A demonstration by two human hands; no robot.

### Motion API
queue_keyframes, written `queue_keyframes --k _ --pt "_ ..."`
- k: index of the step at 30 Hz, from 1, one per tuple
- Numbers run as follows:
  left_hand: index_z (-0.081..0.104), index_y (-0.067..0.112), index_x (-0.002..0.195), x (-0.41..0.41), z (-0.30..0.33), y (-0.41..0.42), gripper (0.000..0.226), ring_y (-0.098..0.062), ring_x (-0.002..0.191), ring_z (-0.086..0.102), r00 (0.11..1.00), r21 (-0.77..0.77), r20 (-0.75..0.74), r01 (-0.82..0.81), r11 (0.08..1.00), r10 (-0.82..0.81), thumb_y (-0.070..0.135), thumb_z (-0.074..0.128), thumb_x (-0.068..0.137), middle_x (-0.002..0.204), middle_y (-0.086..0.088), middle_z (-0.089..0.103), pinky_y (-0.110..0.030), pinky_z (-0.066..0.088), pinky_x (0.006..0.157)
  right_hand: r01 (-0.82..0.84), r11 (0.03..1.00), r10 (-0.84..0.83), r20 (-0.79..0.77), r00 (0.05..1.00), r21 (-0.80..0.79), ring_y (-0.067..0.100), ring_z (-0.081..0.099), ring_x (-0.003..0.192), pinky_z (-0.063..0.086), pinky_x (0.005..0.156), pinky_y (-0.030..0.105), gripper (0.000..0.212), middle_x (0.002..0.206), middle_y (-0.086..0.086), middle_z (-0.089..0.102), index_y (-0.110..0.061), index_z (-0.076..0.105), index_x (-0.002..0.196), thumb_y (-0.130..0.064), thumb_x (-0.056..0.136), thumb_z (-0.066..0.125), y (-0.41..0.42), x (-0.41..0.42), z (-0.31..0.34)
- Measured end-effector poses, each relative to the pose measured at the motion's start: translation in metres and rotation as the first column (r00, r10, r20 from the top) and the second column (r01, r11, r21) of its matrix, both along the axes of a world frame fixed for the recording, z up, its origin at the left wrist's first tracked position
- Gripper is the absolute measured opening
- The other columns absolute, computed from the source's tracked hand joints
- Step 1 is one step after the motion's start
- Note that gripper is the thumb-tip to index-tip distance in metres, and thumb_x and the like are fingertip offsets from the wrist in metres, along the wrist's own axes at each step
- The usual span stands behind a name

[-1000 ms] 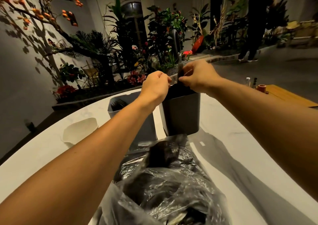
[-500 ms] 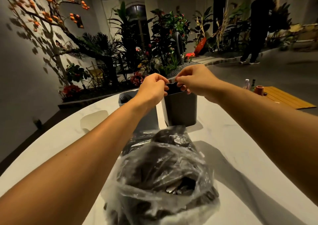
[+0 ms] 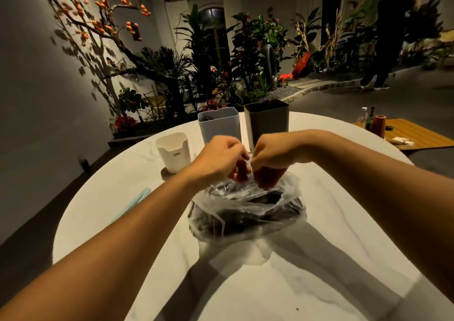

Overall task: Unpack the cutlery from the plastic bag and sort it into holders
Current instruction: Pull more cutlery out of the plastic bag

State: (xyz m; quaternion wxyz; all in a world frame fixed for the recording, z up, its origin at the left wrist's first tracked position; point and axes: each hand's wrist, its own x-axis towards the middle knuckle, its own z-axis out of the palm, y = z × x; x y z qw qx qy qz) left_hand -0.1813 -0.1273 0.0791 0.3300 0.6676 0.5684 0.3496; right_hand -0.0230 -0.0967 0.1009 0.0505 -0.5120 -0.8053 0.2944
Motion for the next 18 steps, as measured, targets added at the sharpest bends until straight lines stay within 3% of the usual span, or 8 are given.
queue_keyframes --k 3,6,9,13,18 --pt "0.074 0.008 0.099 -0.001 -0.022 -0.017 0.022 -0.022 0.082 0.074 0.944 -0.051 -0.317 0.076 0.996 -0.088 0.016 0.054 0.103 0.092 -0.009 0.076 -0.038 0.062 0.081 -0.075 0.996 0.083 0.203 0.976 -0.047 0.013 0.07 0.086 0.058 0.077 0.022 0.022 0.096 0.004 0.072 -0.007 0.07 0.115 -0.014 0.096 0.061 -0.014 -0.009 -0.023" --pt "0.076 0.023 0.104 -0.011 -0.044 -0.022 0.016 -0.014 0.093 0.067 0.821 -0.024 -0.558 0.126 0.992 -0.118 0.014 0.068 0.093 0.105 0.004 0.073 -0.03 0.059 0.085 -0.189 0.976 0.128 0.42 0.898 0.107 0.022 0.065 0.098 0.054 0.09 0.033 0.024 0.107 0.006 0.07 -0.012 0.07 0.117 -0.02 0.096 0.062 -0.017 -0.012 -0.045" --pt "0.07 0.027 0.117 -0.022 -0.058 -0.023 0.034 -0.014 0.102 0.063 0.812 -0.007 -0.575 0.121 0.993 -0.103 0.017 0.076 0.085 0.116 0.005 0.068 -0.034 0.058 0.091 -0.222 0.948 0.098 0.451 0.887 0.229 0.023 0.063 0.09 0.055 0.083 0.034 0.021 0.1 0.006 0.069 -0.015 0.072 0.112 -0.017 0.095 0.06 -0.015 -0.007 -0.059" --pt "0.04 0.036 0.143 -0.03 -0.069 -0.022 0.08 -0.016 0.125 0.046 0.847 0.061 -0.521 0.164 0.985 -0.109 0.034 0.085 0.076 0.141 0.008 0.046 -0.035 0.045 0.107 -0.214 0.905 0.051 0.405 0.913 0.367 0.019 0.064 0.083 0.059 0.077 0.035 0.028 0.093 -0.001 0.069 -0.026 0.07 0.111 -0.03 0.084 0.075 -0.014 -0.001 -0.075" --pt "0.011 0.04 0.156 -0.043 -0.081 -0.018 0.124 -0.019 0.148 0.019 0.801 -0.011 -0.56 0.249 0.968 -0.212 0.058 0.089 0.06 0.161 0.016 0.014 -0.038 0.019 0.123 -0.208 0.92 0.13 0.244 0.961 0.332 0.017 0.057 0.11 0.055 0.093 0.033 0.067 0.125 -0.006 0.057 -0.033 0.054 0.135 -0.028 0.076 0.084 -0.012 -0.002 -0.079"
